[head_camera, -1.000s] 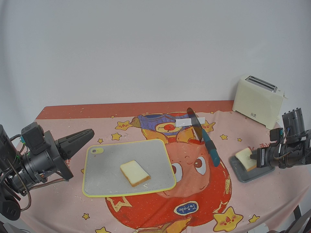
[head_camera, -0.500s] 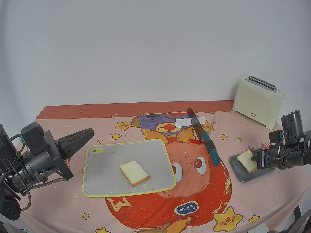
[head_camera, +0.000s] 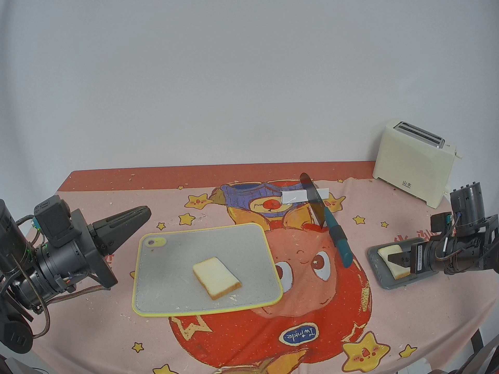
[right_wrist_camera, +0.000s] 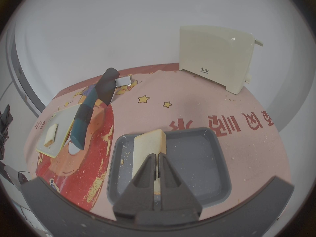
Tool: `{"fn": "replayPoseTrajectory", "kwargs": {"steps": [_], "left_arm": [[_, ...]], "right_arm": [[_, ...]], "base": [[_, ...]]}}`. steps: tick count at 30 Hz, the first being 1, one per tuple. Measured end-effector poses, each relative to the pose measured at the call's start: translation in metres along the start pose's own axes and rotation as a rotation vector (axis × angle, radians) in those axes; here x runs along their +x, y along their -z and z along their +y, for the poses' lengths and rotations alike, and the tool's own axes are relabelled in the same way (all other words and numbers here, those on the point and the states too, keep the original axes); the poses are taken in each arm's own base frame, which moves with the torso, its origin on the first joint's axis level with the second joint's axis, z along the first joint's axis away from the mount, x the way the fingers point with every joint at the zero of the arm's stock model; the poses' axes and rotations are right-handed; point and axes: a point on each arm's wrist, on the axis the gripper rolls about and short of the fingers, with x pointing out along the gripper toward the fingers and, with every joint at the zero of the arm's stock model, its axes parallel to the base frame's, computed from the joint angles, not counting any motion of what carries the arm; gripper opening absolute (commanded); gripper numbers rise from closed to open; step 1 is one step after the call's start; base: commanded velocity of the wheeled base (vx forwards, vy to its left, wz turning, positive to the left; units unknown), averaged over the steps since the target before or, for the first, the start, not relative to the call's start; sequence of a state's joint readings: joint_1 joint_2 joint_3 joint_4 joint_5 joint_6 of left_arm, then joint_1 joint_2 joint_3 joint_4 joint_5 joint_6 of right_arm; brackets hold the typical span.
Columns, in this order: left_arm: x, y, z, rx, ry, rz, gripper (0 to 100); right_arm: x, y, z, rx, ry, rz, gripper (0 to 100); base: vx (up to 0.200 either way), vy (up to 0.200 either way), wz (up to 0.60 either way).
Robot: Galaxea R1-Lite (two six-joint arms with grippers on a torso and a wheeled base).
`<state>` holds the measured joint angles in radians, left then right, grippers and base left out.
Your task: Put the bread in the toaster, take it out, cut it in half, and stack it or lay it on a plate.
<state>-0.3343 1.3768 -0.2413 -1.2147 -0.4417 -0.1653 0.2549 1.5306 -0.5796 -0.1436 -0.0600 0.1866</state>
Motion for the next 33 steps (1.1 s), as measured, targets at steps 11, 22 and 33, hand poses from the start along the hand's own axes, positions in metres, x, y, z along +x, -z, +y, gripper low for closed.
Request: {"fn": "replayPoseTrajectory", "kwargs": {"steps": [11, 22, 33], "left_arm": [[0.000, 0.000, 0.000, 0.000, 0.000, 0.000, 0], [0.000, 0.000, 0.000, 0.000, 0.000, -0.001, 0], [0.000, -0.001, 0.000, 0.001, 0.000, -0.002, 0]], "right_arm": [[-0.010, -0.003, 0.002, -0.005, -0.012, -0.042, 100], [-0.026, -0.012, 0.046, -0.050, -0.070, -0.079, 100], [-0.046, -0.024, 0.129, -0.180, -0.243, -0.079, 100]], "base": [[0.000, 0.000, 0.00], [0.000, 0.000, 0.00], [0.000, 0.000, 0.00]]}}
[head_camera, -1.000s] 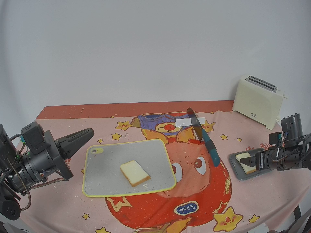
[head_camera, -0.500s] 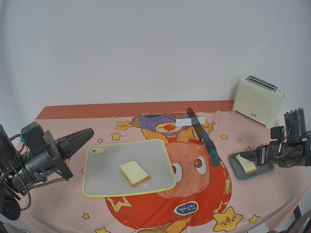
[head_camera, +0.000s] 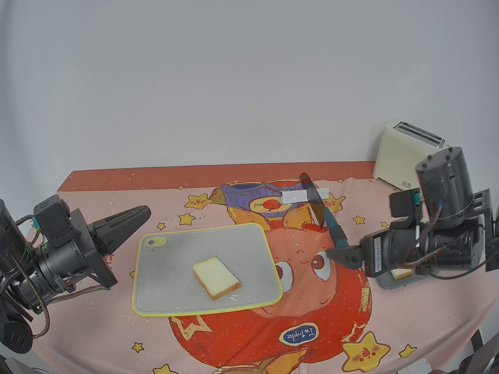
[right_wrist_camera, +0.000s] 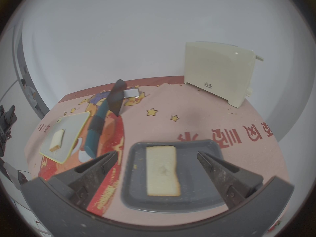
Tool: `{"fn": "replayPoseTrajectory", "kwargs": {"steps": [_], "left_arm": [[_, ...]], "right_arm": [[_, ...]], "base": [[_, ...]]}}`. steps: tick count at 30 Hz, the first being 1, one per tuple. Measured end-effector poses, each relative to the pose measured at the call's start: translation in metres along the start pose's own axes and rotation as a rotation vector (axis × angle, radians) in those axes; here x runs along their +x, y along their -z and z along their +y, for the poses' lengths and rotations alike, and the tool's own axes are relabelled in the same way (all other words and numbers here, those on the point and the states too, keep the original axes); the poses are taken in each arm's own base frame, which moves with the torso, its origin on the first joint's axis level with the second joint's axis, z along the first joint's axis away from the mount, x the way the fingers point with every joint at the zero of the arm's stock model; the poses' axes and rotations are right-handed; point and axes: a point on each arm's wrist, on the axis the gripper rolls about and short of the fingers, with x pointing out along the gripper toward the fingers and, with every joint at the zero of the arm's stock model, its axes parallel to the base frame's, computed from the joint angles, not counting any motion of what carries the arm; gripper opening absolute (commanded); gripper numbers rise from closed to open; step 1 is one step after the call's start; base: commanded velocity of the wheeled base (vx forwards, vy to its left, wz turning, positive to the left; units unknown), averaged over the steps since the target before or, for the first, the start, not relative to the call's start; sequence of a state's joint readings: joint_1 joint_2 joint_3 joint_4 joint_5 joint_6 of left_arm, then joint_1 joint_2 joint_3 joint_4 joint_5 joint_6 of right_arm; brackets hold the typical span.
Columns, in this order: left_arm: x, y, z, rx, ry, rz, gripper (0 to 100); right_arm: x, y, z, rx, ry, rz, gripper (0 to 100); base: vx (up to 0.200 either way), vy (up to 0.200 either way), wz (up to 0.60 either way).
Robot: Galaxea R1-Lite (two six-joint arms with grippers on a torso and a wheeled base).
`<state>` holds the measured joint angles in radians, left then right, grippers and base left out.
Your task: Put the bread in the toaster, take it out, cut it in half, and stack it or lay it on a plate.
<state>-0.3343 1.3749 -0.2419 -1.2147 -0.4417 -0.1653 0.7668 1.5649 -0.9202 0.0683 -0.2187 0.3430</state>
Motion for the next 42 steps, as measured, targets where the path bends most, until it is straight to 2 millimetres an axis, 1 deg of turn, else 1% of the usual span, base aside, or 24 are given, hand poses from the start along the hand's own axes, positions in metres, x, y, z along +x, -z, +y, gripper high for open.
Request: {"fn": "replayPoseTrajectory", "kwargs": {"steps": [2, 4, 5, 10, 16, 21, 26, 33, 42], "left_arm": [[0.000, 0.000, 0.000, 0.000, 0.000, 0.000, 0], [0.000, 0.000, 0.000, 0.000, 0.000, 0.000, 0], [0.000, 0.000, 0.000, 0.000, 0.000, -0.001, 0], [0.000, 0.000, 0.000, 0.001, 0.000, -0.002, 0], [0.000, -0.001, 0.000, 0.002, 0.002, -0.005, 0], [0.000, -0.001, 0.000, 0.002, 0.002, -0.004, 0], [0.000, 0.000, 0.000, 0.001, 0.002, -0.002, 0], [0.000, 0.000, 0.000, 0.001, 0.002, -0.001, 0], [0.000, 0.000, 0.000, 0.001, 0.002, -0.002, 0]], "right_arm": [[0.010, -0.001, 0.015, -0.020, -0.022, 0.017, 100], [0.017, -0.004, 0.024, -0.028, -0.035, 0.022, 100], [0.024, -0.006, 0.032, -0.034, -0.045, 0.025, 100], [0.048, -0.011, 0.060, -0.062, -0.047, 0.027, 100], [0.072, -0.011, 0.084, -0.096, -0.049, 0.038, 100], [0.090, -0.006, 0.094, -0.116, -0.046, 0.062, 100], [0.101, 0.000, 0.103, -0.135, -0.050, 0.077, 100], [0.113, 0.001, 0.114, -0.148, -0.038, 0.069, 100], [0.126, 0.005, 0.121, -0.174, 0.007, 0.060, 100]], "base": [[0.000, 0.000, 0.00], [0.000, 0.000, 0.00], [0.000, 0.000, 0.00], [0.000, 0.000, 0.00], [0.000, 0.000, 0.00], [0.000, 0.000, 0.00], [0.000, 0.000, 0.00], [0.000, 0.000, 0.00], [0.000, 0.000, 0.00]]}}
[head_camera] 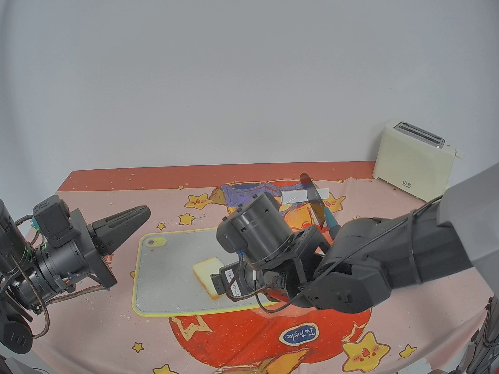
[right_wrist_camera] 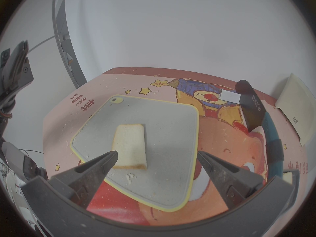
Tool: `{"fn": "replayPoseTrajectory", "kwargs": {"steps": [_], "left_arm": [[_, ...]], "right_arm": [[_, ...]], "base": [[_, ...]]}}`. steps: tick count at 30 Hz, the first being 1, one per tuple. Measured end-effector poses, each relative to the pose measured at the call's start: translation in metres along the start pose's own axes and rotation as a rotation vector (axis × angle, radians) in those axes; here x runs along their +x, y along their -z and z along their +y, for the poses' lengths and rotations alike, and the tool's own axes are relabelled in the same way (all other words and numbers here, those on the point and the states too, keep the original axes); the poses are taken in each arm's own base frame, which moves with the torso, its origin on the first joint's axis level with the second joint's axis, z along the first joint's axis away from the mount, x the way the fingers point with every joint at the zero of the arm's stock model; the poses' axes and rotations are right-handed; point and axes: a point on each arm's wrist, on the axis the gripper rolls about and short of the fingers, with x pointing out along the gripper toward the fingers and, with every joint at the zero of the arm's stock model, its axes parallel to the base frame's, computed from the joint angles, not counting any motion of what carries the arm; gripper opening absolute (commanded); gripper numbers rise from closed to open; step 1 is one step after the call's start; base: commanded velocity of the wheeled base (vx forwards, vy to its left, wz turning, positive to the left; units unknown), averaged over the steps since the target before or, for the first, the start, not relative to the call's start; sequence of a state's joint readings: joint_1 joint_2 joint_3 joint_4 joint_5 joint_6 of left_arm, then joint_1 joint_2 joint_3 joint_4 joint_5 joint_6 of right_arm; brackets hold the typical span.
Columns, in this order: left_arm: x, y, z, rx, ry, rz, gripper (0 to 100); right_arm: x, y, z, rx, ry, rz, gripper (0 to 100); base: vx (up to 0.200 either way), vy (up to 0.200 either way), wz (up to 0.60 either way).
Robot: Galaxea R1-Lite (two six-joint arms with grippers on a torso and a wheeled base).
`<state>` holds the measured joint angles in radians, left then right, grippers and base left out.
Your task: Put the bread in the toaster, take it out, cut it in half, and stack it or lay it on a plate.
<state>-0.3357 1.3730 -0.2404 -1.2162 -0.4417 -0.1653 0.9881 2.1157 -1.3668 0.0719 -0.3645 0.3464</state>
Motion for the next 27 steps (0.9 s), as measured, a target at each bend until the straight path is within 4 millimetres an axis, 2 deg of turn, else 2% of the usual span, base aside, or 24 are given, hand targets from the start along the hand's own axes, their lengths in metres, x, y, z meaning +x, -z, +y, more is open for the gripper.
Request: {"fn": "replayPoseTrajectory", "kwargs": {"steps": [1, 16, 27], "left_arm": [[0.000, 0.000, 0.000, 0.000, 0.000, 0.000, 0], [0.000, 0.000, 0.000, 0.000, 0.003, 0.000, 0], [0.000, 0.000, 0.000, 0.001, 0.003, -0.001, 0]], "right_arm": [[0.001, 0.000, 0.000, -0.001, 0.002, 0.001, 0], [0.003, 0.009, 0.004, -0.013, 0.003, 0.026, 0], [-0.007, 0.000, 0.001, 0.003, -0.005, -0.004, 0]], "base": [[0.000, 0.000, 0.00], [0.000, 0.000, 0.00], [0.000, 0.000, 0.00]]}}
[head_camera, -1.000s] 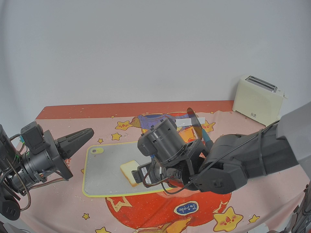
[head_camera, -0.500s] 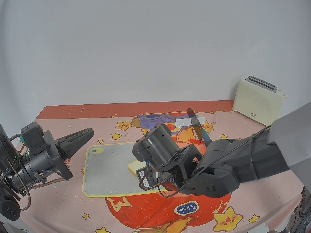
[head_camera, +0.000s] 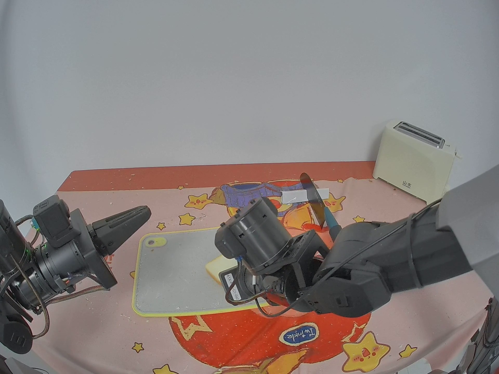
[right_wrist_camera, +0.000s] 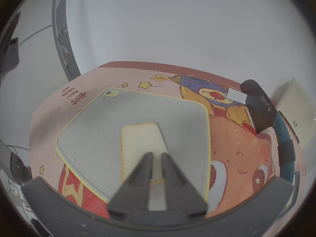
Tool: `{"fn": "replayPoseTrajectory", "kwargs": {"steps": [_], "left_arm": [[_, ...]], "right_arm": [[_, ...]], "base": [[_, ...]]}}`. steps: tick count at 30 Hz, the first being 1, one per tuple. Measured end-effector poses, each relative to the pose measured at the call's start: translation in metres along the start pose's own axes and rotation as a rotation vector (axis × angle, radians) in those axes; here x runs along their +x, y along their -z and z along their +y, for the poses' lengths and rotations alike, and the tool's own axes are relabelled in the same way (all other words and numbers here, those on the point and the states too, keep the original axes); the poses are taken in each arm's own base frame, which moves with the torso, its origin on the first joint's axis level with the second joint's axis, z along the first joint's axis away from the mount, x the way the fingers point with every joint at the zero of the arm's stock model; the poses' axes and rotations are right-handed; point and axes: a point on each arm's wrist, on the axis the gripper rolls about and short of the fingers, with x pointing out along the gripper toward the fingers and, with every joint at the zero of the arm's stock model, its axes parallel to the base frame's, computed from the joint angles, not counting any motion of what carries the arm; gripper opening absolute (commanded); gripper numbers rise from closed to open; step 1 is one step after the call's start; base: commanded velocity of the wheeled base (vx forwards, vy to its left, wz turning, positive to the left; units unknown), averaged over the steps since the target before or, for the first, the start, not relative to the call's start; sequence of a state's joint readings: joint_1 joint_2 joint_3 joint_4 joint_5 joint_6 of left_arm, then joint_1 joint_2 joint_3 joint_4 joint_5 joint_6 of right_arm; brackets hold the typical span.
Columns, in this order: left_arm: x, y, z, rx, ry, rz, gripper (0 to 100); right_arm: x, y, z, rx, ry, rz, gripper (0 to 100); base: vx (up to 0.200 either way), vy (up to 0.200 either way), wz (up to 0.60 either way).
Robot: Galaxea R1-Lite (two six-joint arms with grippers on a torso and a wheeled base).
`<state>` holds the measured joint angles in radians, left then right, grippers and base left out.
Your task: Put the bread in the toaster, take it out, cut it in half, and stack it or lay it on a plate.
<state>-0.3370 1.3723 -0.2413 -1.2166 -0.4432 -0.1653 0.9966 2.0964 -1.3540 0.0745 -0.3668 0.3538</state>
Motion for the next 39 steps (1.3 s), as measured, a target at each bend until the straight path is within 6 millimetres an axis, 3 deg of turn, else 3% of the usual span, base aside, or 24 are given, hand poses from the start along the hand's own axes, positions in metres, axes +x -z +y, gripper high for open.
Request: {"fn": "replayPoseTrajectory", "kwargs": {"steps": [15, 16, 39], "left_arm": [[0.000, 0.001, -0.001, -0.002, 0.003, 0.003, 0], [0.000, 0.001, -0.001, -0.002, 0.003, 0.004, 0], [0.000, 0.002, -0.001, -0.003, 0.005, 0.008, 0]], "right_arm": [[-0.005, -0.003, -0.011, 0.028, 0.010, -0.016, 0], [-0.006, -0.004, -0.011, 0.032, 0.006, -0.026, 100], [0.002, 0.003, -0.003, 0.026, 0.001, -0.009, 100]], "base": [[0.000, 0.000, 0.00], [0.000, 0.000, 0.00], [0.000, 0.000, 0.00]]}}
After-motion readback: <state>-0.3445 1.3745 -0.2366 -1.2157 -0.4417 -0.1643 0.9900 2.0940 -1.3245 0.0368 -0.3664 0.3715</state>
